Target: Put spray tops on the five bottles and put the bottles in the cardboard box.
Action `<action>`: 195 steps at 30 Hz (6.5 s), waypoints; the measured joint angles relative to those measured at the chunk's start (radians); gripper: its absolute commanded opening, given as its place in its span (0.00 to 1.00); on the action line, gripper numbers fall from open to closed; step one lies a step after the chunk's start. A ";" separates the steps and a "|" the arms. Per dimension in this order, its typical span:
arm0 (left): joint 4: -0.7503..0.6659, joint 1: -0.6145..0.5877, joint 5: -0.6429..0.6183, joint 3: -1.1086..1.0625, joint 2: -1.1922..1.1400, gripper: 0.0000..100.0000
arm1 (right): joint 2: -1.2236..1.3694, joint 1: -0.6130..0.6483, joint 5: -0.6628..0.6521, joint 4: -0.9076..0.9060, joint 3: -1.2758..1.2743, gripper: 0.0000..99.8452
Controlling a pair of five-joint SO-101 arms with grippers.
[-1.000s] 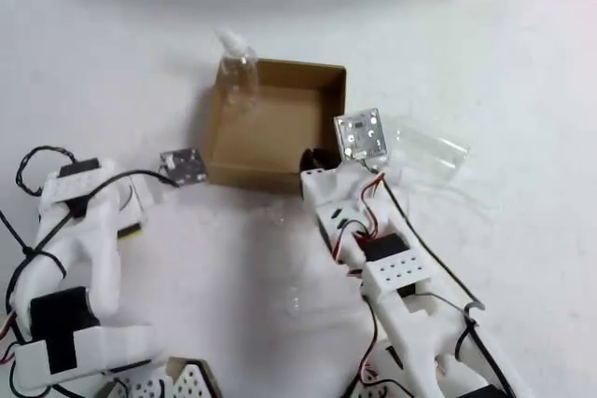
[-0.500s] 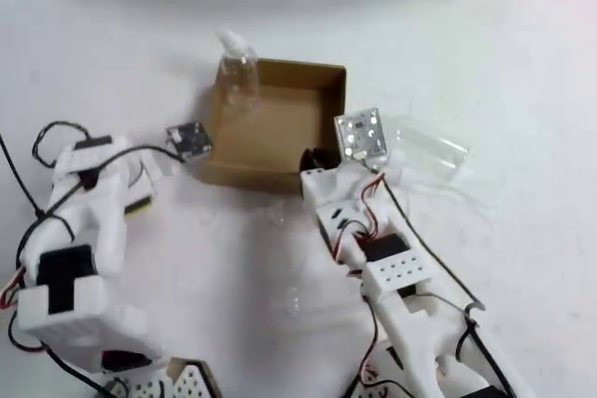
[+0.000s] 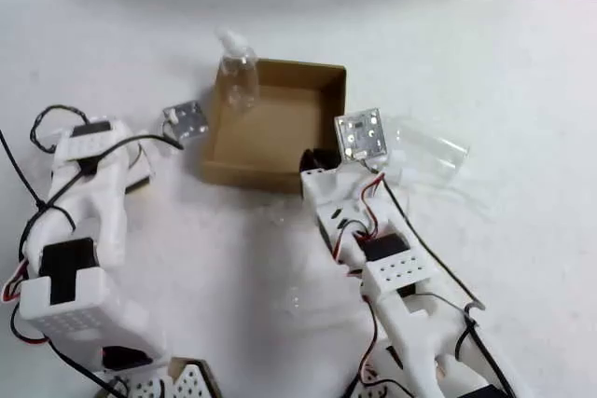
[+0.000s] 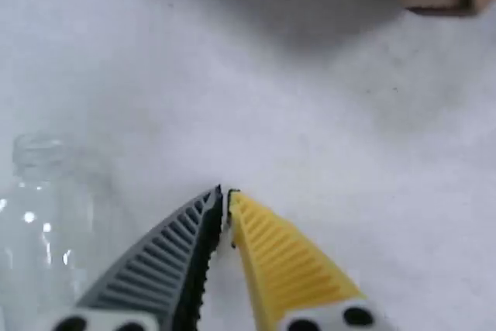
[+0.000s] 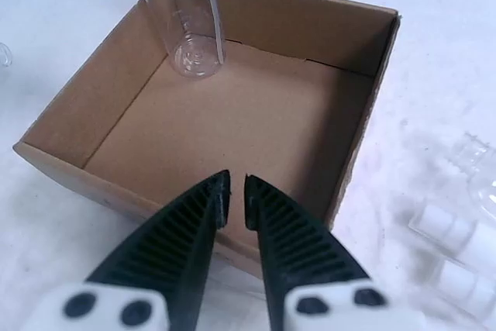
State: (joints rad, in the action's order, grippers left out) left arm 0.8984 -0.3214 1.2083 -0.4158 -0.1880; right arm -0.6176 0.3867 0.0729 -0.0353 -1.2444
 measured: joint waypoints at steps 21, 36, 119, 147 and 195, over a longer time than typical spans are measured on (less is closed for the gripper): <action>0.169 -0.109 -0.034 0.420 -0.017 0.26 | 0.000 -0.002 0.000 0.000 0.000 0.02; 0.531 -0.121 0.061 1.105 -0.543 0.26 | 0.000 0.000 0.000 0.000 0.000 0.02; 0.760 0.077 -0.974 0.686 0.078 0.02 | -0.282 -0.448 -0.417 -0.956 0.198 0.02; 0.239 0.133 -1.089 -0.046 0.474 0.02 | 0.611 -0.322 0.261 -1.224 0.910 0.18; 0.264 0.109 -1.089 -0.061 0.718 0.02 | 0.293 -0.293 0.198 -1.278 1.039 0.02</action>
State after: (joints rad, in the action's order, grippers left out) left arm 1.1623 -0.2125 0.1189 -0.4772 0.5301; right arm -0.3245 0.0936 0.2708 -1.3134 -0.2056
